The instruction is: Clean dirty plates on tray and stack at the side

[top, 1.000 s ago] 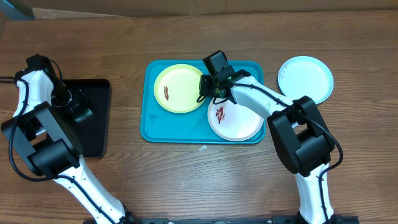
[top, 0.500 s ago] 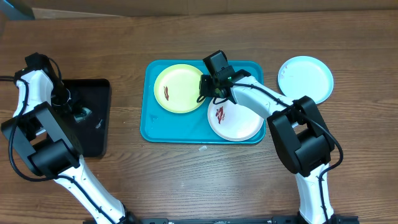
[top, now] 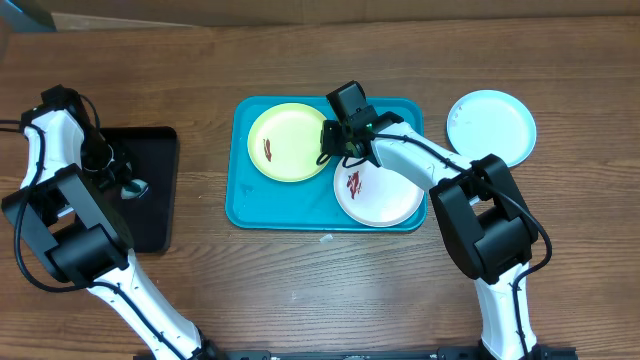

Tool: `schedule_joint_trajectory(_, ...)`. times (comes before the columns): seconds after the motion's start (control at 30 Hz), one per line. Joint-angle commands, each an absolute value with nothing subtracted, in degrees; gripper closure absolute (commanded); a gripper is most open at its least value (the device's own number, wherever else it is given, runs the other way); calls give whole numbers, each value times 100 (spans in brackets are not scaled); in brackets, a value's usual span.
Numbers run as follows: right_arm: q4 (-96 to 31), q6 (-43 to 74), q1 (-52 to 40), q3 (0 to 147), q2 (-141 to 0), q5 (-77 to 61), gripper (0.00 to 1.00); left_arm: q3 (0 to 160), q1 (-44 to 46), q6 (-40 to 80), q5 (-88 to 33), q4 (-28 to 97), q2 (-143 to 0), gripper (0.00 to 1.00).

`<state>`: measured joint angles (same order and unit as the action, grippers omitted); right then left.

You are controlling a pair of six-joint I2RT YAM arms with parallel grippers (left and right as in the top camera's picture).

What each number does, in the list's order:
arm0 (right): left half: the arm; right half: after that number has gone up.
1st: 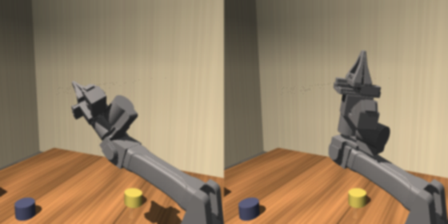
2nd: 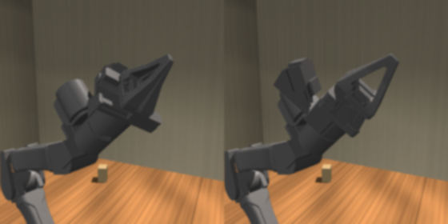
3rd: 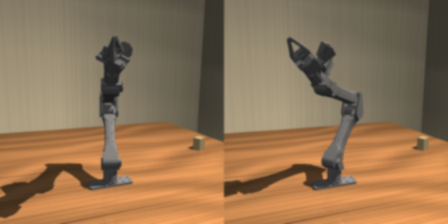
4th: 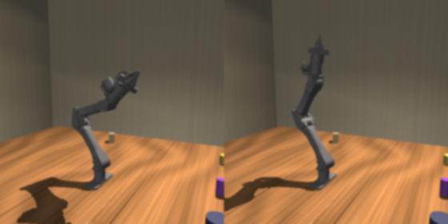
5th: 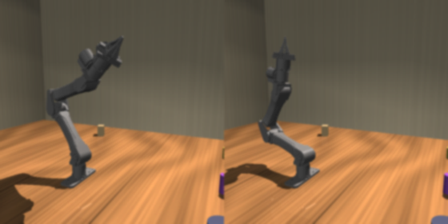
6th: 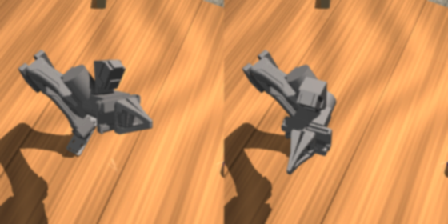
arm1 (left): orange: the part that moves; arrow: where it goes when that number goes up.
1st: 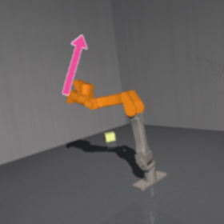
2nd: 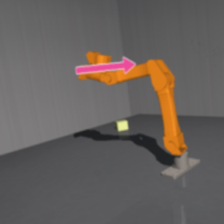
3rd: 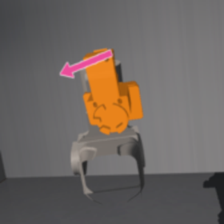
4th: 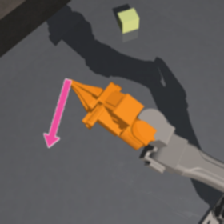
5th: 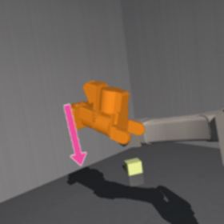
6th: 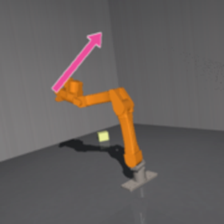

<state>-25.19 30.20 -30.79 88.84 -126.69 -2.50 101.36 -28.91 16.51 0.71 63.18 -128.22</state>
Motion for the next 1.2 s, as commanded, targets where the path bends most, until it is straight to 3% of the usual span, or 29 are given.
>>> schedule_joint_trajectory(0.0,-2591,2993,-3068,8901,-12578,-110,96,10339,-2884,1627,145,6383,-12641,96)
schedule_joint_trajectory(0.5,-2528,2991,-3068,8901,-12578,-110,96,9520,-2880,1627,108,5909,-12724,96)
schedule_joint_trajectory(0.93,-2521,2991,-3068,8901,-12578,-113,96,11631,-2880,1625,-5,7734,-12510,96)
schedule_joint_trajectory(1.17,-2521,2991,-3068,8901,-12578,-113,96,11843,-2880,1323,-637,7806,-12492,96)
